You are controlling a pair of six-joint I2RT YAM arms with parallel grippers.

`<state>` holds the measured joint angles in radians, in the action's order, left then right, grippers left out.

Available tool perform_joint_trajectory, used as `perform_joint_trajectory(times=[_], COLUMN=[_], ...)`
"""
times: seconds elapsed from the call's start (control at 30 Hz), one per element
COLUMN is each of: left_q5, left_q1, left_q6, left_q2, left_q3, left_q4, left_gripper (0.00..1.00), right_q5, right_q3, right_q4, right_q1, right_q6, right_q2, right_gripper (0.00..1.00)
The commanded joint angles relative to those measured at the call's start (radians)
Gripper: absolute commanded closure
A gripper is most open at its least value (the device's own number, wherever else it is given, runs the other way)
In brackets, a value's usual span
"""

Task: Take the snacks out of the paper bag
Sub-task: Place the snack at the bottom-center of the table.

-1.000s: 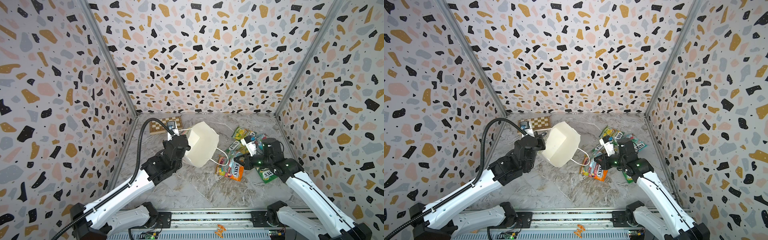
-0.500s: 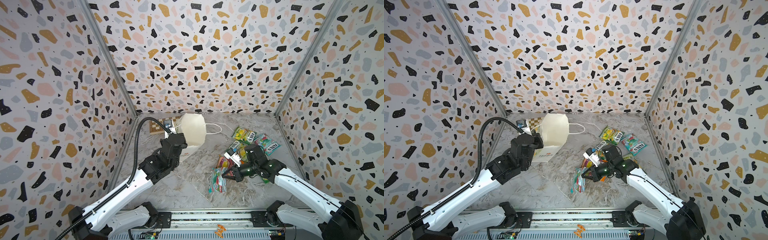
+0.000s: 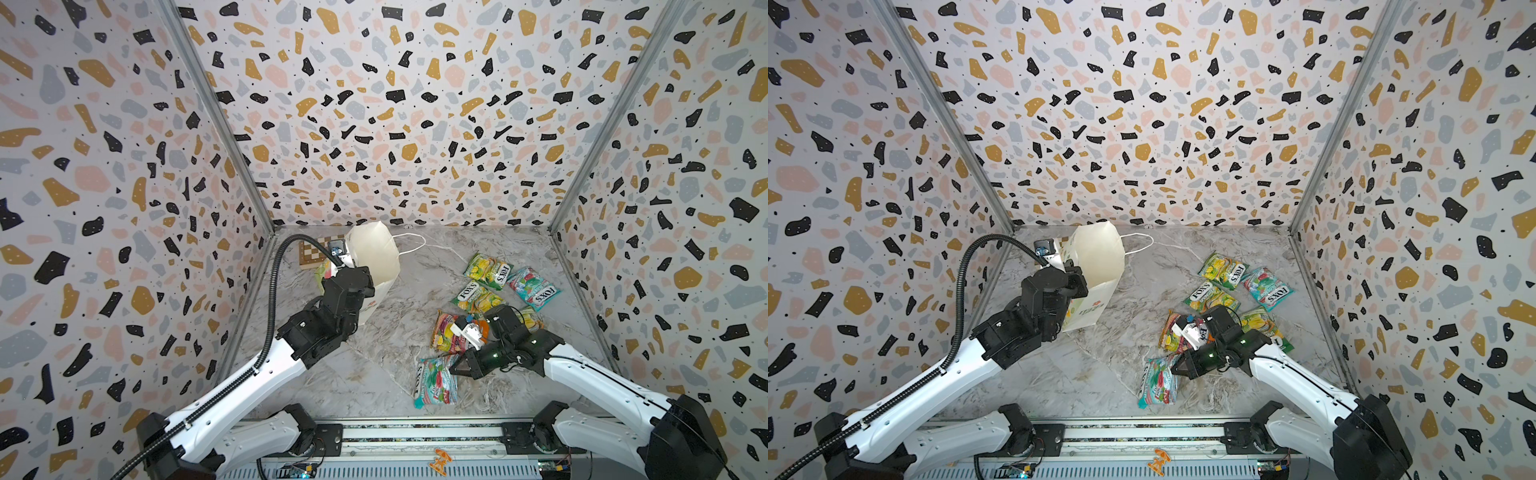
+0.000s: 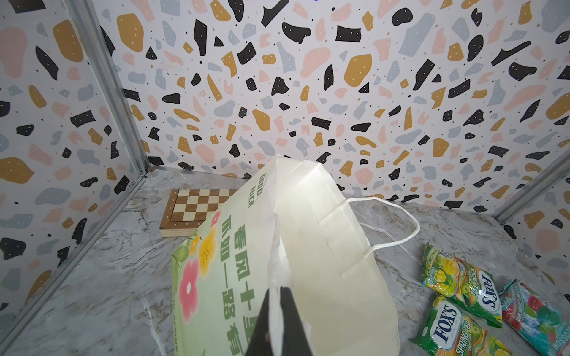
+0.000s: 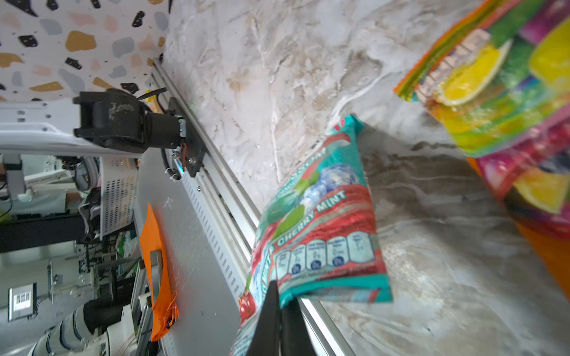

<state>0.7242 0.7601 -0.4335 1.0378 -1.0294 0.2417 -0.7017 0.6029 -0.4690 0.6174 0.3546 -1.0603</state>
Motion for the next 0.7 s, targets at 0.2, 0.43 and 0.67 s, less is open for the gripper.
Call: perform_joint_trajectory(times=[0.2, 0.43, 0.67], left_q5=[-0.041, -0.099, -0.234], left_q1=[-0.004, -0.004, -0.005], left_q6=[0.016, 0.029, 0.065], left_q2=[-0.007, -0.009, -0.011], left_q3=[-0.036, -0.038, -0.071], left_q4=[-0.047, -0.07, -0.115], left_gripper=[1.0, 1.0, 1.0], right_q5=[0.267, 0.396, 0.602], right_q3=[0.002, 0.017, 0.034], right_q4=[-0.066, -0.08, -0.079], right_q1=[0.025, 0.028, 0.026], right_q6=[0.09, 0.132, 0.201], right_q2=[0.007, 0.016, 0.069], right_gripper=[0.67, 0.45, 0.36])
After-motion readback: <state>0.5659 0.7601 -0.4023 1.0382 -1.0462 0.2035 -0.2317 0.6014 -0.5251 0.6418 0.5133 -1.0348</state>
